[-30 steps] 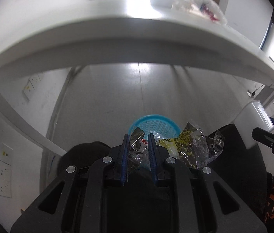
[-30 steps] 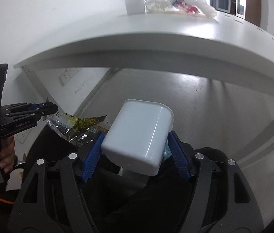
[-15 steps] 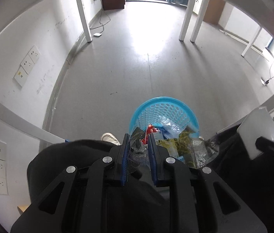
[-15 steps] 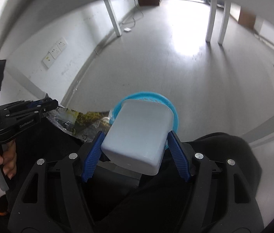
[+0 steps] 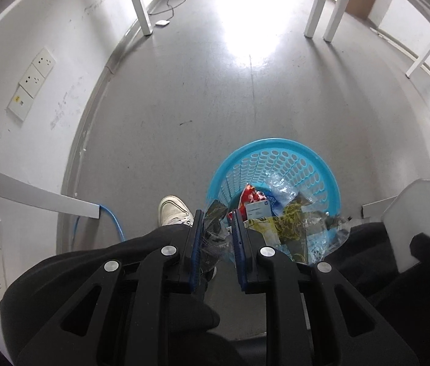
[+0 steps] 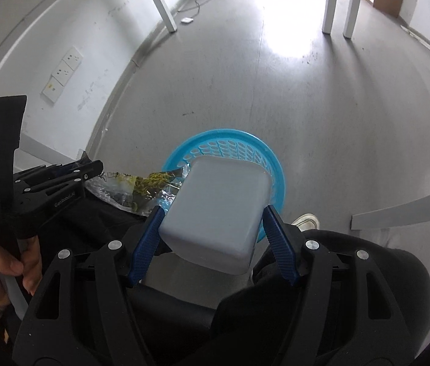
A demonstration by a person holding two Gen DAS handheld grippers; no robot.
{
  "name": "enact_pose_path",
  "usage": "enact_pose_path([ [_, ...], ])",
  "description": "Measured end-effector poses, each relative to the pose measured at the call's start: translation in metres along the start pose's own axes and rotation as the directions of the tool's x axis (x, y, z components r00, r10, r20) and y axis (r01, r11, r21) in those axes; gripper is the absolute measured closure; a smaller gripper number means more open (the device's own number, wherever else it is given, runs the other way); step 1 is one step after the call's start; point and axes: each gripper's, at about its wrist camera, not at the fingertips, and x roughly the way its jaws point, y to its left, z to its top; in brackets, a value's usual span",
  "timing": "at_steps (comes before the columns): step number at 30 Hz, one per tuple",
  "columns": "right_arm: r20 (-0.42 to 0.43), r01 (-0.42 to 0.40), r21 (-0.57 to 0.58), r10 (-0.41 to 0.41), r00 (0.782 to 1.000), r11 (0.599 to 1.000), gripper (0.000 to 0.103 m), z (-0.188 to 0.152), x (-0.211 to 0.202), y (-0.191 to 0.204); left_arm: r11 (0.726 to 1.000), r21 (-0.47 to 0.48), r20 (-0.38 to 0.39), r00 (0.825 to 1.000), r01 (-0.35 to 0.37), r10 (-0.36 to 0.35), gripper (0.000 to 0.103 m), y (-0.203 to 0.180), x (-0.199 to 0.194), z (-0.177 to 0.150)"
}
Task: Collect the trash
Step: 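Open the left tool over the basket while the right tool releases the cup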
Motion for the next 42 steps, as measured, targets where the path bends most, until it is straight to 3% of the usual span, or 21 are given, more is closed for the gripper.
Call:
enact_pose_path([
  [10, -0.098, -0.017, 0.026, 0.019, 0.995, 1.000, 0.040, 0.021, 0.055, -0.001, 1.000, -0.024, -0.104, 0.994, -0.019, 0.017, 0.085, -0.002, 0.052, 0.027],
  [16, -0.177, -0.068, 0.081, 0.081, 0.981, 0.994, 0.040, 0.035, 0.089, -0.008, 0.991, -0.130, -0.248, 0.968, -0.012, -0.021, 0.085, 0.015, 0.099, 0.045],
  [27, -0.295, -0.021, 0.177, 0.074, 0.953, 0.984, 0.040, 0.051, 0.155, -0.032, 0.995, -0.085, -0.336, 0.942, -0.053, 0.021, 0.085, 0.002, 0.143, 0.059],
  [35, -0.321, 0.004, 0.185, 0.057, 0.945, 0.983, 0.040, 0.053, 0.171, -0.037, 0.996, -0.070, -0.344, 0.939, -0.055, 0.028, 0.085, -0.005, 0.151, 0.060],
  [36, -0.323, 0.004, 0.189, 0.058, 0.945, 0.982, 0.040, 0.053, 0.172, -0.037, 0.996, -0.082, -0.343, 0.939, -0.044, 0.013, 0.082, -0.004, 0.151, 0.060],
  [38, -0.322, -0.002, 0.200, 0.068, 0.944, 0.980, 0.039, 0.053, 0.175, -0.039, 0.993, -0.121, -0.334, 0.942, -0.006, -0.035, 0.064, -0.001, 0.149, 0.063],
  [39, -0.323, -0.008, 0.205, 0.075, 0.943, 0.979, 0.039, 0.053, 0.176, -0.039, 0.991, -0.131, -0.328, 0.943, 0.001, -0.045, 0.047, 0.000, 0.148, 0.063],
  [42, -0.326, -0.011, 0.207, 0.080, 0.942, 0.978, 0.037, 0.052, 0.177, -0.041, 0.987, -0.163, -0.309, 0.950, -0.012, -0.039, 0.047, 0.005, 0.146, 0.065],
])
